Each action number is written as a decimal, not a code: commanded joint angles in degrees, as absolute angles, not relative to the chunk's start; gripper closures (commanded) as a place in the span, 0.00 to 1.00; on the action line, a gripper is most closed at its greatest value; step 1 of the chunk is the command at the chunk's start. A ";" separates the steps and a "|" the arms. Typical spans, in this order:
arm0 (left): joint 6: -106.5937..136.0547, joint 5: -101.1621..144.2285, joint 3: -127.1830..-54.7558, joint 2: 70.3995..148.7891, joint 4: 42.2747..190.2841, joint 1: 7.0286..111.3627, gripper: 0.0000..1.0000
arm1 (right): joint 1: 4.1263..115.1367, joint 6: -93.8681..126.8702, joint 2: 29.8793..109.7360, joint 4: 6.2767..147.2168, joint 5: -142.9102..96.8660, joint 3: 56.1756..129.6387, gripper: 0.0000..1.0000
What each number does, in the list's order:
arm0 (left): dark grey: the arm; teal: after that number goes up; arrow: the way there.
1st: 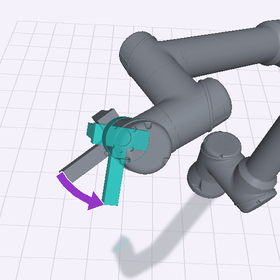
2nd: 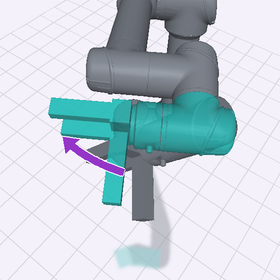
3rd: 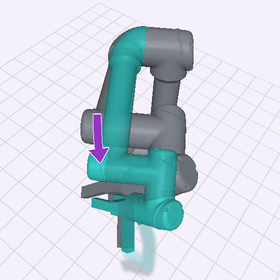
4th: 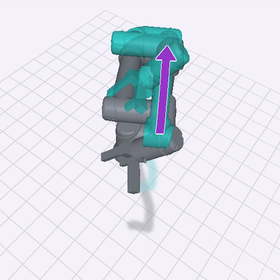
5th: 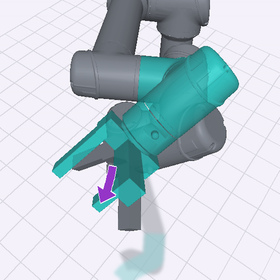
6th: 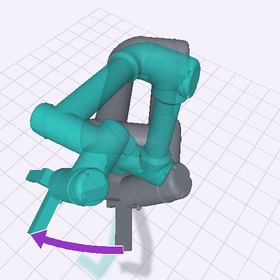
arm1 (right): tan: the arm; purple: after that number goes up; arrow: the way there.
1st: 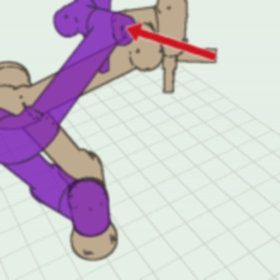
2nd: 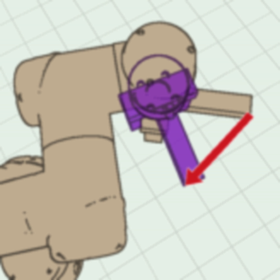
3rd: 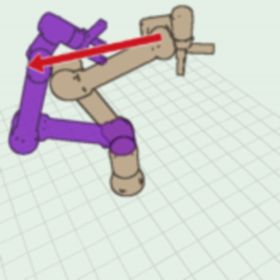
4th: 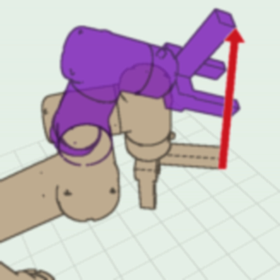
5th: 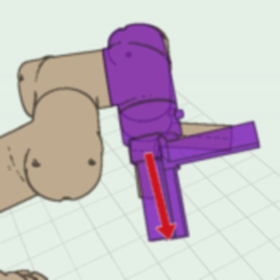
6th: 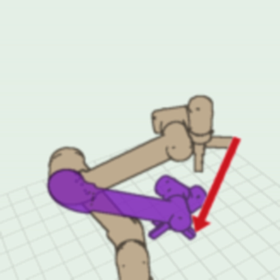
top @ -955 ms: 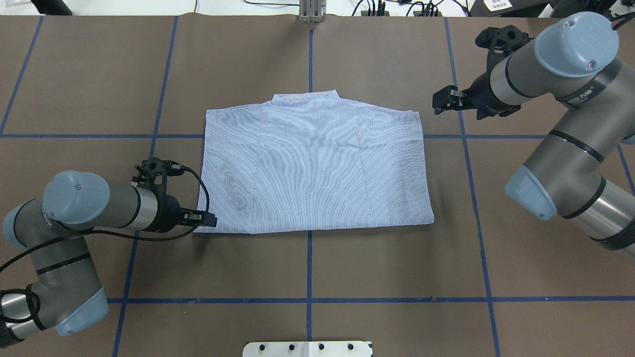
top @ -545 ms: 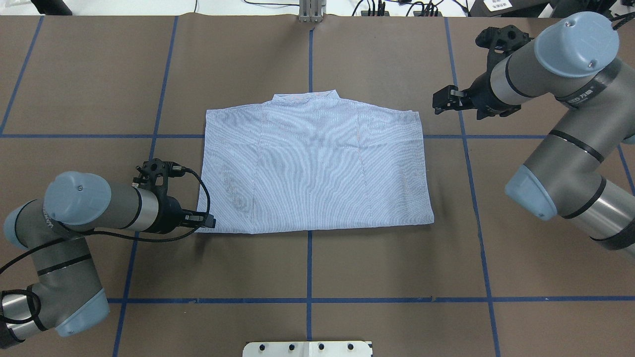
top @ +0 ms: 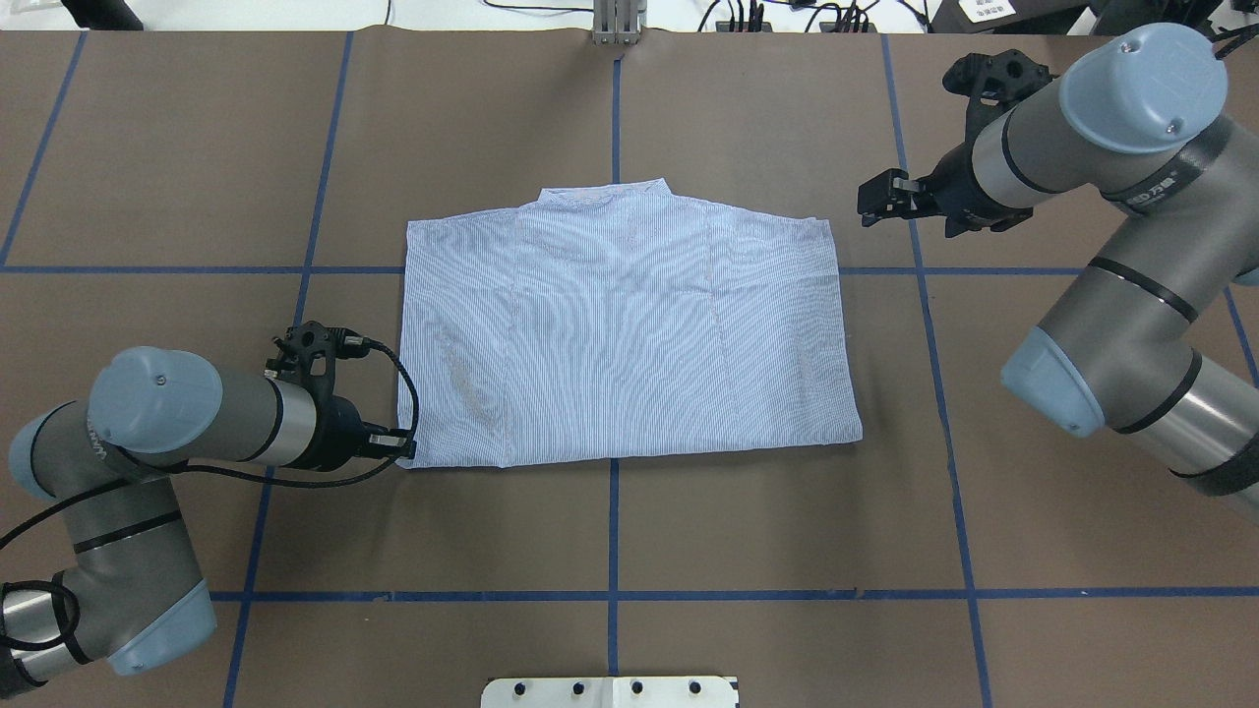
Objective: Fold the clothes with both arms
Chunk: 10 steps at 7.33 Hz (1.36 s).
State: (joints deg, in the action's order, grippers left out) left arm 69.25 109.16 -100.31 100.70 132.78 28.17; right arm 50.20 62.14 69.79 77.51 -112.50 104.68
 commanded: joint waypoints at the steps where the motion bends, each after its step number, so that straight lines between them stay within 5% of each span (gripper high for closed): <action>1: 69.61 109.16 -101.59 99.68 132.54 28.65 1.00 | 50.19 62.14 69.79 77.43 -112.50 104.68 0.00; 5: 55.28 108.54 -99.70 102.63 119.30 39.49 1.00 | 50.10 62.23 69.70 77.43 -112.50 104.68 0.00; 10: 43.42 103.36 -54.30 138.18 121.98 51.41 1.00 | 50.10 62.31 69.26 77.43 -112.59 105.03 0.00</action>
State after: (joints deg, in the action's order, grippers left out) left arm 44.02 104.15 -64.16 129.61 120.29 50.25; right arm 50.10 62.31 69.42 77.43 -112.52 104.99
